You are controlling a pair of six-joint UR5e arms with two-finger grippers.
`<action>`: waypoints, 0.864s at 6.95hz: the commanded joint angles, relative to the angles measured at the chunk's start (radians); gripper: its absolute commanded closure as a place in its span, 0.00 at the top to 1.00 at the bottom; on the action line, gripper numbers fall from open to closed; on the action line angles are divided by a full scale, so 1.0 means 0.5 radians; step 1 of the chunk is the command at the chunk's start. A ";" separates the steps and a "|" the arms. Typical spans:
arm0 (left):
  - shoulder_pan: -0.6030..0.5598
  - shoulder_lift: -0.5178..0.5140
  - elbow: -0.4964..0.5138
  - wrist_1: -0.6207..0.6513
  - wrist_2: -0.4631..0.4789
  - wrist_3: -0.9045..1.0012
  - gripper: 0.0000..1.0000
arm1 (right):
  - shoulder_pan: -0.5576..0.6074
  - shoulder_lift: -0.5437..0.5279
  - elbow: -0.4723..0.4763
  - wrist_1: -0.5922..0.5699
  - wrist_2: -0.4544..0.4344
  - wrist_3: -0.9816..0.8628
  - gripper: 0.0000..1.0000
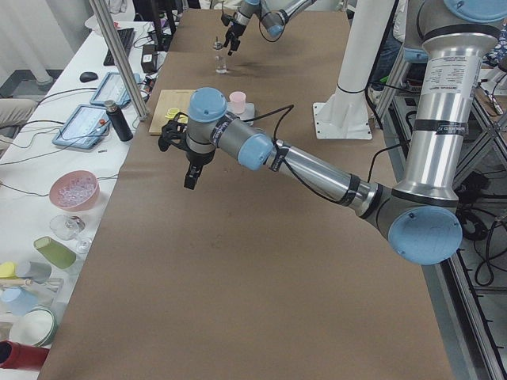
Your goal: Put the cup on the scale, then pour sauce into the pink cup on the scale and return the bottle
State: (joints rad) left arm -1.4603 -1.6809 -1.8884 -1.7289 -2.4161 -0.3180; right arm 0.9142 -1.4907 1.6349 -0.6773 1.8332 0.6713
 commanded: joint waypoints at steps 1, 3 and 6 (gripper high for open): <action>-0.003 0.011 -0.003 -0.003 0.000 0.001 0.97 | 0.003 -0.233 0.193 -0.032 0.067 0.010 1.00; -0.006 0.015 0.000 -0.006 -0.015 0.001 0.97 | 0.189 -0.320 0.481 -0.474 0.372 -0.005 1.00; -0.067 0.036 0.037 0.009 -0.021 0.004 0.97 | 0.508 -0.210 0.489 -0.929 0.702 -0.195 1.00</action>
State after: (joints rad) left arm -1.4788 -1.6700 -1.8802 -1.7271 -2.4258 -0.3162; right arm 1.1010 -1.6292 1.8812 -1.0392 2.1295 0.6118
